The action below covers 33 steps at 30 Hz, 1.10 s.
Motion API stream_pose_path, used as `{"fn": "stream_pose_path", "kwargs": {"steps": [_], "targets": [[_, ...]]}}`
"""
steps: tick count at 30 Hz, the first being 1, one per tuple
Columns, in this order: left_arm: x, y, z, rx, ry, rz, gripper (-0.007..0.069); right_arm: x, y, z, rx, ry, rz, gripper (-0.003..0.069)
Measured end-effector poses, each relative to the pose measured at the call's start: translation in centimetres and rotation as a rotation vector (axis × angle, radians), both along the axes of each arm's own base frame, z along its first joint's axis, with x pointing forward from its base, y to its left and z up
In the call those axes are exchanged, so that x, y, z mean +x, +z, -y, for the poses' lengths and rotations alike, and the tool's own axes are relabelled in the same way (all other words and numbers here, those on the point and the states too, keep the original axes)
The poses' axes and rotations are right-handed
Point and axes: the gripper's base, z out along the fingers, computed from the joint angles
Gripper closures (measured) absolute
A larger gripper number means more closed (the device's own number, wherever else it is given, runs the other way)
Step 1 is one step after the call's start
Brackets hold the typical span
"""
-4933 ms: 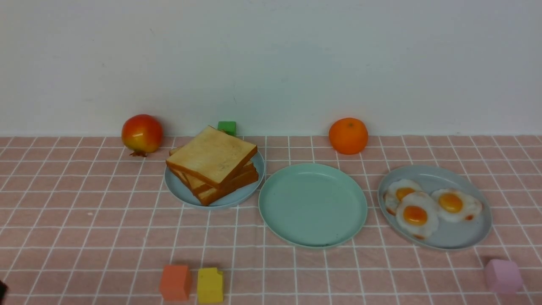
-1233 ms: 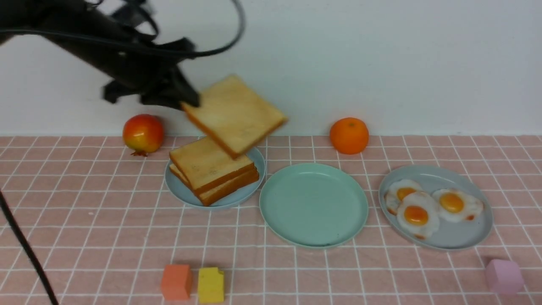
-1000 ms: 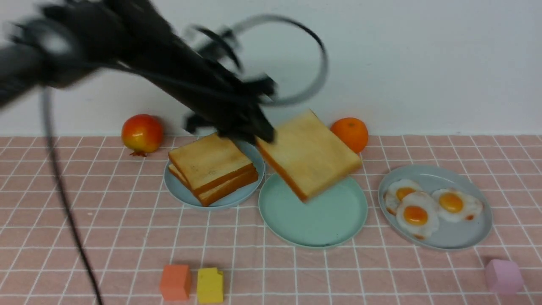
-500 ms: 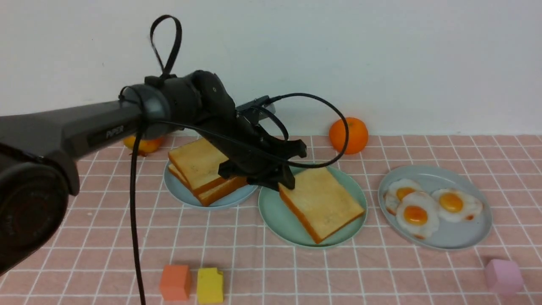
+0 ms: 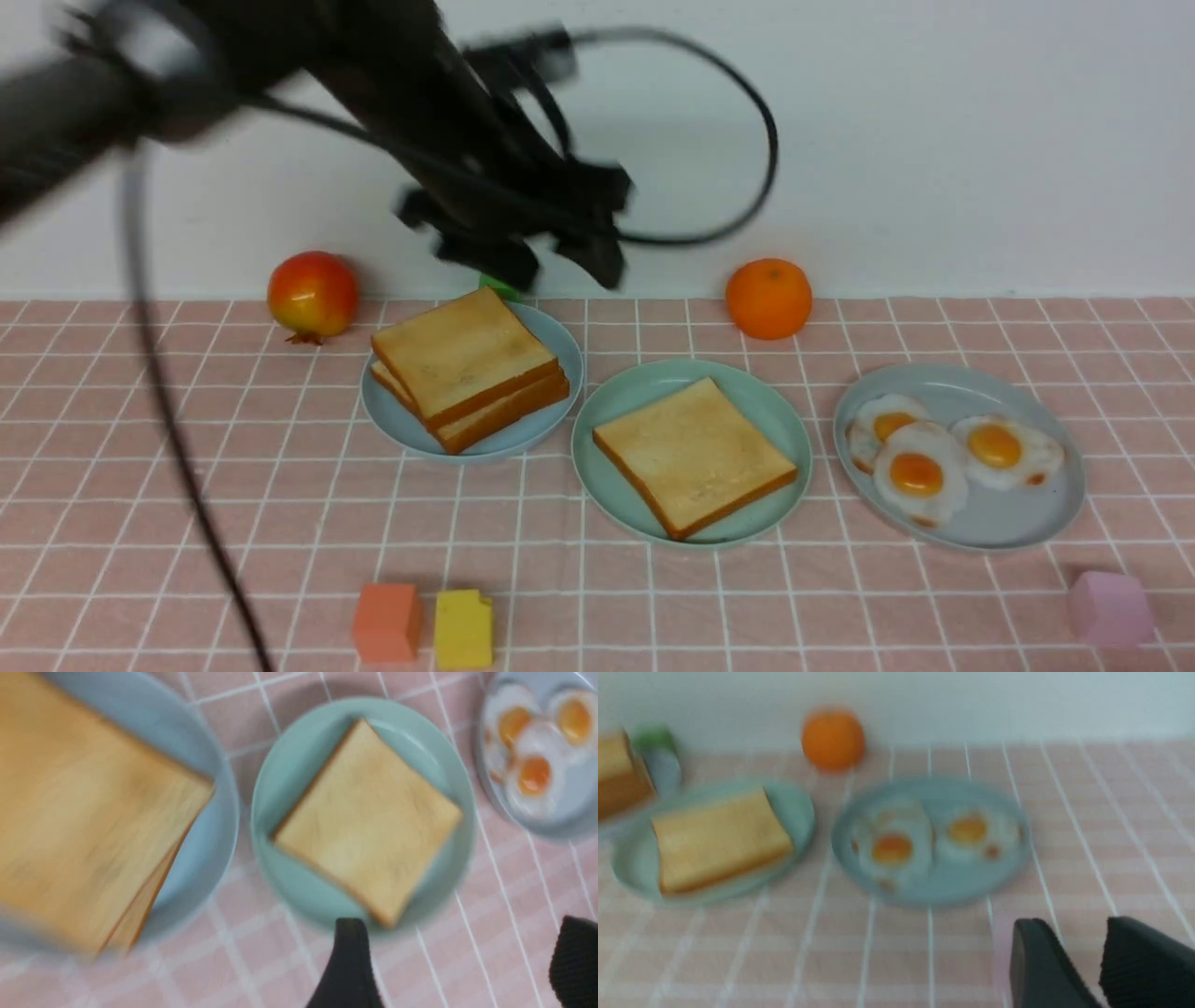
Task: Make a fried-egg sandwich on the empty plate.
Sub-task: Use the right arm to grab a fried egg
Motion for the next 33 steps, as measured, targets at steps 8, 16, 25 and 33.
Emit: {"fn": "stream_pose_path", "kwargs": {"steps": [8,16,25,33], "targets": [[-10.5,11.4,-6.7,-0.058,0.069,0.246,0.0303,-0.3,3.3,0.1,0.212,0.008,0.354,0.0417],[-23.5,11.7,-11.7,-0.012,0.14,0.495,0.0612,-1.6,9.8,0.2,0.394,0.049,0.465,0.0417],[-36.3,1.6,-17.1,-0.314,0.425,1.048,0.0612,3.3,22.3,-0.1,0.297,-0.025,0.096,0.0417],[-35.5,-7.8,-16.8,-0.354,0.505,0.777,0.0612,13.8,17.6,-0.7,0.161,-0.088,-0.375,0.0417]]}}
